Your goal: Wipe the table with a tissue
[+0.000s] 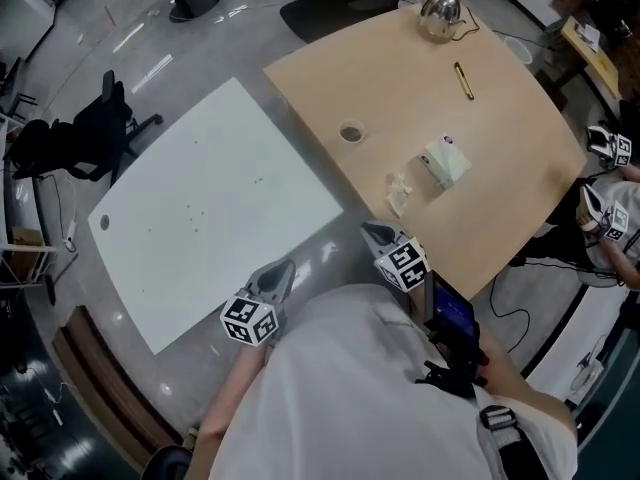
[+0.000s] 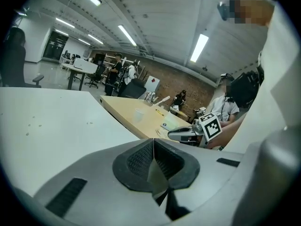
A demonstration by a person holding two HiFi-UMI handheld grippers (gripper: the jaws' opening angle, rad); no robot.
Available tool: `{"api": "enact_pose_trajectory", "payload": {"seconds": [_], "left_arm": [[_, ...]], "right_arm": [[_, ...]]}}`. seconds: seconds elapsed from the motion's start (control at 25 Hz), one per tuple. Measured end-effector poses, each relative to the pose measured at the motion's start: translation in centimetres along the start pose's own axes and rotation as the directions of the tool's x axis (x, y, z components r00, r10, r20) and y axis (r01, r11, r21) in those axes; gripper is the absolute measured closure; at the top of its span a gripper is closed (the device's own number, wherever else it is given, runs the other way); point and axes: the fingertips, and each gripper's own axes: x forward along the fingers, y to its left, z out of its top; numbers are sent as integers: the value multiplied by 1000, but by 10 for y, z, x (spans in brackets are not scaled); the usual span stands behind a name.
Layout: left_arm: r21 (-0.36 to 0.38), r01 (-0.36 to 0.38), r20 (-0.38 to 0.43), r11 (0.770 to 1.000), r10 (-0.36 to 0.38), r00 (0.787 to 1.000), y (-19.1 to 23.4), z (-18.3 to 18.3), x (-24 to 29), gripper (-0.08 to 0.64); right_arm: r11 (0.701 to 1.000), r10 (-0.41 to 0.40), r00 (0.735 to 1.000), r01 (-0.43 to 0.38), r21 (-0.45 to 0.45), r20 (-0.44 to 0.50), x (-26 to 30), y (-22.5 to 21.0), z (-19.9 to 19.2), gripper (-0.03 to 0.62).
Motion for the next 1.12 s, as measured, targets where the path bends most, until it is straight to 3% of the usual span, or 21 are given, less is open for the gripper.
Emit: {"api": "enact_pose_trajectory", "payload": {"seconds": [0.2,0.4,0.44,0.52,0.6,0.88,1.12], "left_arm": [[19,19,-34,1000,-19,999,0,15,32,552],[35,26,-58,999,-24,998,0,29,56,552],[38,25,-60,999,-23,998,0,32,59,552],[42,20,-62,999,-18,998,1,37,65,552],[42,10,-63,999,-7,998,2,41,68,552],[29,-30,-81,999,32,996,5,41,68,552],[27,-53,-97,998,55,994,7,38,64,552]], "right_arm": [[985,-170,984,170,-7,-44,-8,-71,-16,572],[963,-268,959,268,-11,-89,-8,-118,-21,567],[960,-277,954,278,-7,-115,-6,-124,-23,531],[958,-281,945,286,2,-169,1,-132,-31,427],[958,-282,935,288,-3,-215,8,-135,-38,402],[953,-280,909,303,28,-308,23,-150,-64,391],[951,-271,914,303,62,-301,24,-155,-70,394]]}}
